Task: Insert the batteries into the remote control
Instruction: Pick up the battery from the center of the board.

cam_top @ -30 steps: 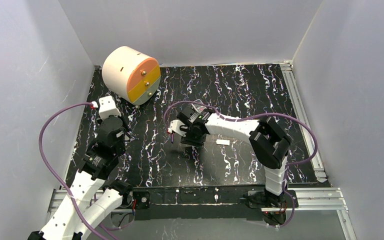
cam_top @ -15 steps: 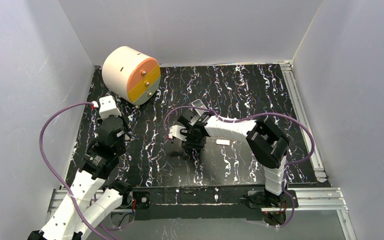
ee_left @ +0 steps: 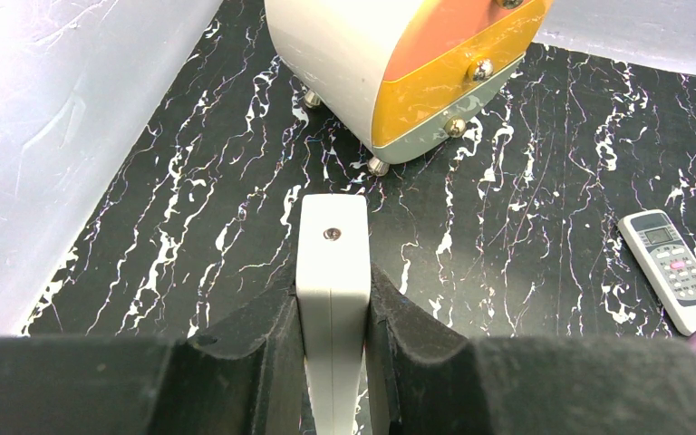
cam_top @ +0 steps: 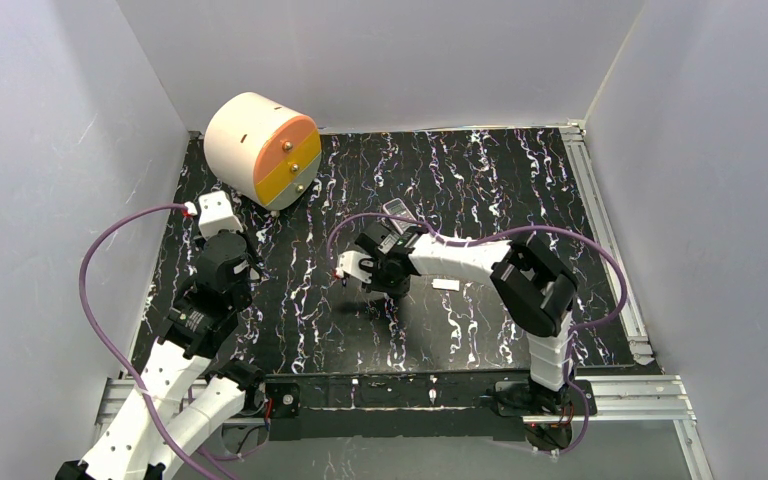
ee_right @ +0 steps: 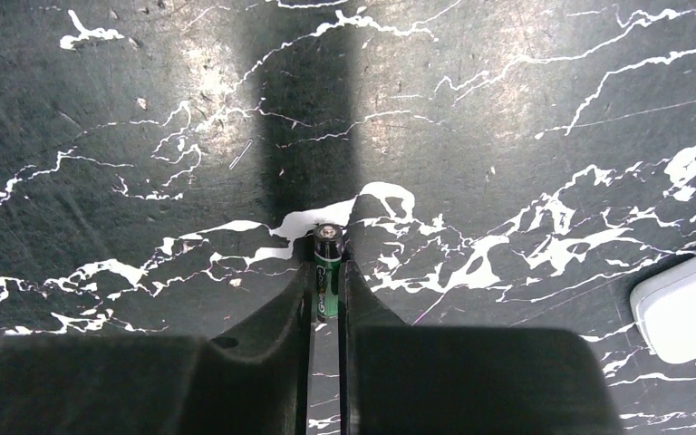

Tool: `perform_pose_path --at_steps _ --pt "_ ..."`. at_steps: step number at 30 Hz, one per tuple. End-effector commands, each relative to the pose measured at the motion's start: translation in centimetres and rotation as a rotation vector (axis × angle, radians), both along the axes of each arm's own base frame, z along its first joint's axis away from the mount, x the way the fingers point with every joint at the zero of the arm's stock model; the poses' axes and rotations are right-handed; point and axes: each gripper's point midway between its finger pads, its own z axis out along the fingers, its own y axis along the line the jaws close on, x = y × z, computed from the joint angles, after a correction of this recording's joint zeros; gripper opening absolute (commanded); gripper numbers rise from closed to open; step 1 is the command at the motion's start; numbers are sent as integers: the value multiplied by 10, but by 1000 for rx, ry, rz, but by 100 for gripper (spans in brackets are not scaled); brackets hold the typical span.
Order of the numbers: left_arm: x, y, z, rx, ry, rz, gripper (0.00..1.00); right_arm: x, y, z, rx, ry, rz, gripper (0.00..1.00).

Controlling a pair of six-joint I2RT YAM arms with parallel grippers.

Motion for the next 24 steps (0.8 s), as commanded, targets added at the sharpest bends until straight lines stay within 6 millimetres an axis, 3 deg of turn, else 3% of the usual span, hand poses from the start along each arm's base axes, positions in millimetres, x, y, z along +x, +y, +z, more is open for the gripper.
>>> perform_pose_path --at_steps 1,4,10,17,19,22,24 --pt "1 3 8 -6 -27 22 0 -8 -1 -10 13 29 -41 13" --pt "1 3 9 -8 -28 20 0 -8 0 -9 19 30 -81 13" --pt "1 3 9 -13 -31 19 0 -16 -1 -19 21 66 -118 30" --pt "1 3 8 -10 -27 20 0 -21 -1 -29 -3 47 -111 30" --pt "1 2 8 -13 -27 20 0 -17 -5 -31 -25 5 -120 29" --pt "1 1 9 -14 -28 12 0 -11 -10 -34 -59 -65 -137 13" --pt "1 1 9 -14 -29 7 0 -8 -13 -35 -72 -102 -153 8"
